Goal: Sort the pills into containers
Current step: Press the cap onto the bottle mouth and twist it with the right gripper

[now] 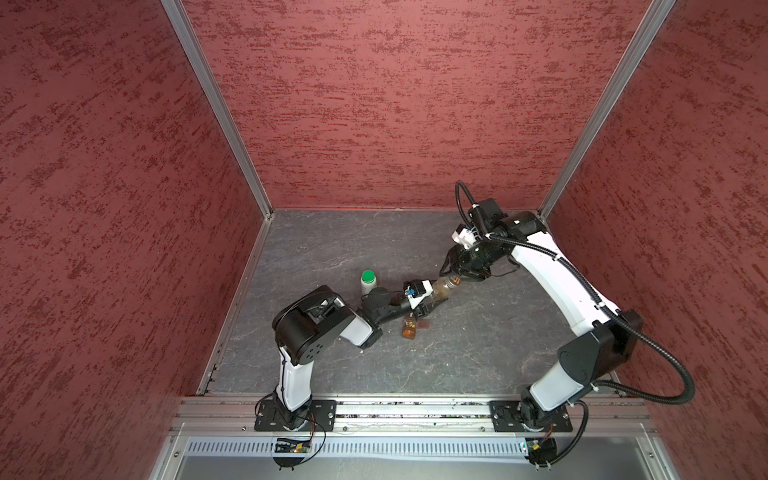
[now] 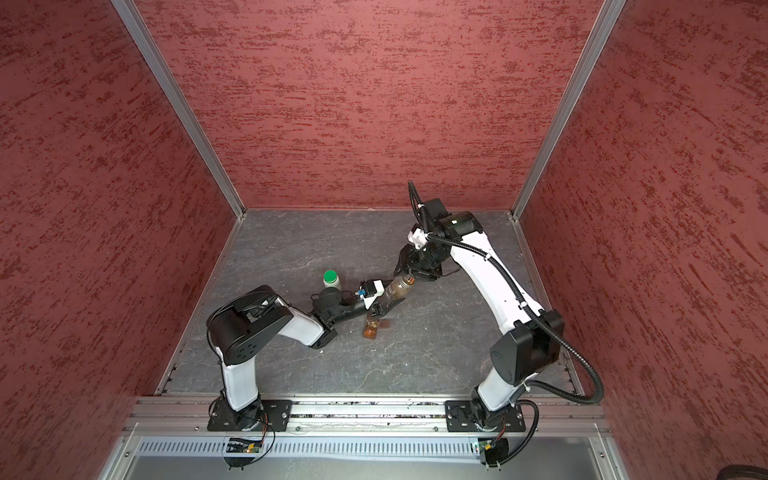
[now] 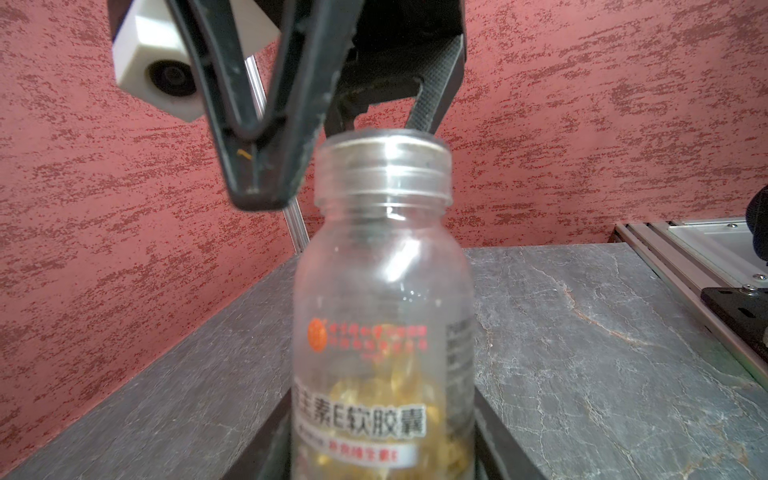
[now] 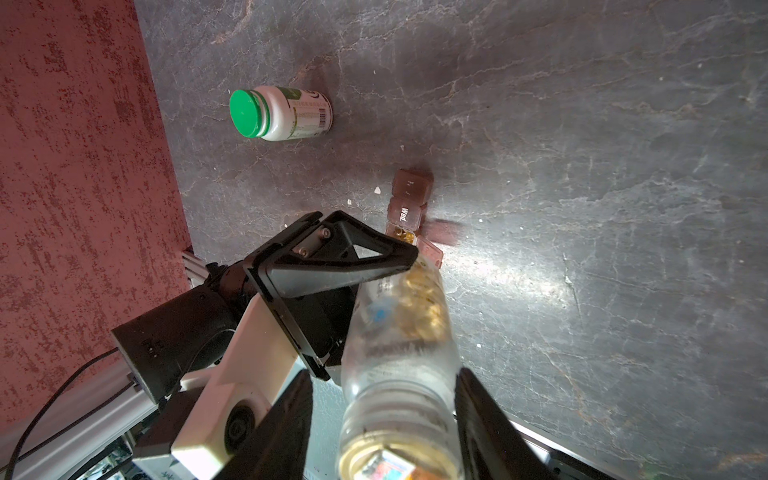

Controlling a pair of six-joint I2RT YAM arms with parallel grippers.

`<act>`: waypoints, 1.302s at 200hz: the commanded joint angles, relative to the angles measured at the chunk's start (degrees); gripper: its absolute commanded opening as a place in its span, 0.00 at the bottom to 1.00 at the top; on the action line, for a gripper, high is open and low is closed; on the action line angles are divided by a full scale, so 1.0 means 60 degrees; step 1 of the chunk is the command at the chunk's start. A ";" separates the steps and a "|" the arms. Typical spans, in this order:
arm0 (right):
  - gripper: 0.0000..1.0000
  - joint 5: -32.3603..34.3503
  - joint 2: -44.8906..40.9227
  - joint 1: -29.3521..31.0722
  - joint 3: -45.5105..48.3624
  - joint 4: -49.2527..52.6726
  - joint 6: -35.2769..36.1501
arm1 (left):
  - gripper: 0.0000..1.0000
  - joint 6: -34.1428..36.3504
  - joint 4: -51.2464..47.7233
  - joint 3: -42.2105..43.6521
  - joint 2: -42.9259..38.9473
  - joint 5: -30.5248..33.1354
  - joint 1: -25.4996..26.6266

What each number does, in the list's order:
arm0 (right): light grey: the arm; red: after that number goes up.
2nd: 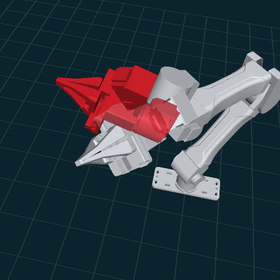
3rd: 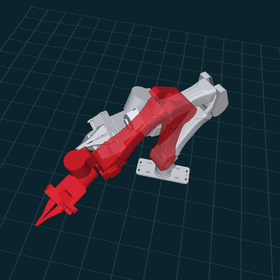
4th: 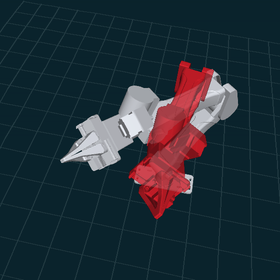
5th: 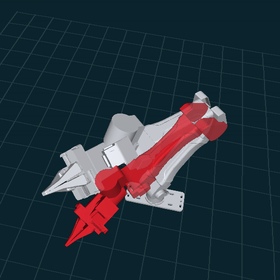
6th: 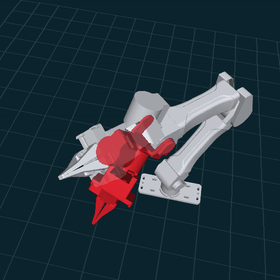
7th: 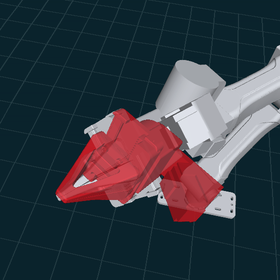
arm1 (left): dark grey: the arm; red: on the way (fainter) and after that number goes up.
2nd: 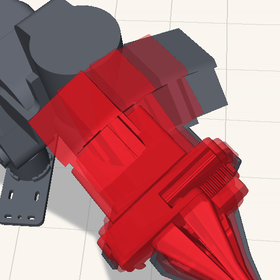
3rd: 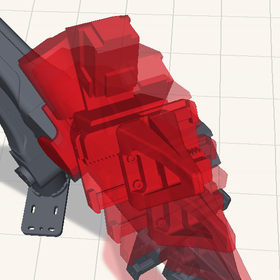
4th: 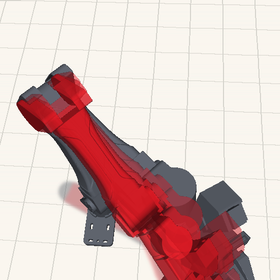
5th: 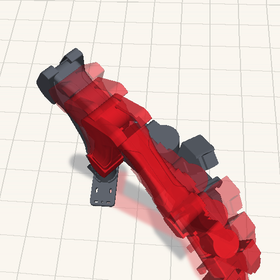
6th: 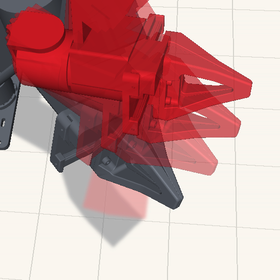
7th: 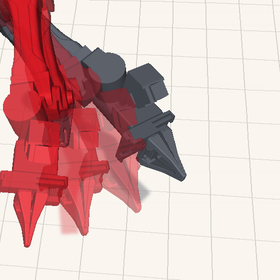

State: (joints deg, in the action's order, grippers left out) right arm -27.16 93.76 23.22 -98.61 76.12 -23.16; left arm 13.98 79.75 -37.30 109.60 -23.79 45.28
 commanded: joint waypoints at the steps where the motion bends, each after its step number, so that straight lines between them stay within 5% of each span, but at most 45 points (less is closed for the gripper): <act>1: 0.56 0.0110 -0.0428 0.0115 -0.0060 0.0039 -0.0046 | 0.00 0.0074 0.0200 0.0005 -0.0084 -0.0063 -0.0106; 73: 0.56 0.0126 -0.0834 0.0158 0.0268 0.0153 -0.0066 | 0.00 0.0054 0.0200 -0.0068 -0.0069 -0.0093 -0.0238; 132: 0.62 0.1449 -0.0525 0.0145 -0.0567 0.0384 0.0049 | 0.00 0.0030 0.0200 0.0020 -0.0240 -0.0123 -0.0244; 260: 0.59 0.0281 -0.0171 0.0620 -0.0633 0.0064 0.0520 | 0.00 -0.0065 0.0193 0.0101 -0.0379 -0.0135 -0.0359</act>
State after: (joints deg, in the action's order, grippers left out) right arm -23.57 94.17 25.71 -101.82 75.96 -21.47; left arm 13.91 79.77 -37.26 109.06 -24.03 43.75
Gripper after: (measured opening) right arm 0.597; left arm 0.531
